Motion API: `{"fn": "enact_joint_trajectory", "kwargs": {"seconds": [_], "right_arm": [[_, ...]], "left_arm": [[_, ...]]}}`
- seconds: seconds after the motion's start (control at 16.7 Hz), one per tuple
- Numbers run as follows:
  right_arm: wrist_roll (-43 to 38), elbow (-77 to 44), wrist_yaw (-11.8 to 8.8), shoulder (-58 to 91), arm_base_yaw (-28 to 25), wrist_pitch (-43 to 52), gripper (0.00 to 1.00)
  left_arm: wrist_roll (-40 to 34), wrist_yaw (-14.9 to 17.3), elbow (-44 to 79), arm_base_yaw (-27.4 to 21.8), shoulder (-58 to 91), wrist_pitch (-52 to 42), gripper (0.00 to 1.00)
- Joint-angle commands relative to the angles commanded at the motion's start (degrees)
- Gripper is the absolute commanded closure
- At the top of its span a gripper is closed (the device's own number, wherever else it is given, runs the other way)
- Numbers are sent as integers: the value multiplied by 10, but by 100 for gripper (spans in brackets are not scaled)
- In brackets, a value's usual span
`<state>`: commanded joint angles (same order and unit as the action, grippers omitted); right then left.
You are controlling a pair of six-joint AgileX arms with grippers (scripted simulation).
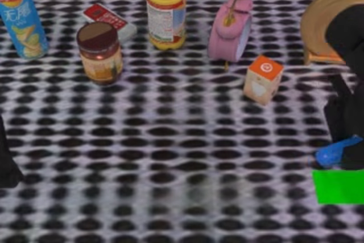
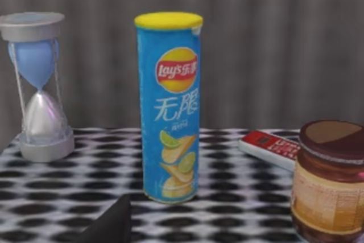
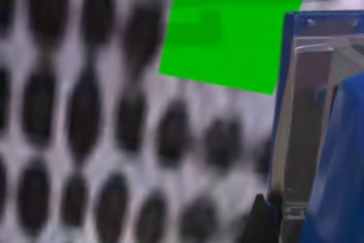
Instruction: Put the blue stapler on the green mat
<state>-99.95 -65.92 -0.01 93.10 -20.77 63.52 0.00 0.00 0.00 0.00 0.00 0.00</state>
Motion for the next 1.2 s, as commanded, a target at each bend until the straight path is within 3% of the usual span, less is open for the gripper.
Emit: {"fn": "enact_joint_trajectory", "kwargs": {"seconds": [0.24,0.6,1.2], "right_arm": [[-36,-5,-3,-15,76,15,100],[-38,4,-3,-10,78,6,100],[-37,141,-3,72,83,-218,100]], "left_arm": [[0,0,0,0,0,0,0],[0,0,0,0,0,0,0],[0,0,0,0,0,0,0]]}}
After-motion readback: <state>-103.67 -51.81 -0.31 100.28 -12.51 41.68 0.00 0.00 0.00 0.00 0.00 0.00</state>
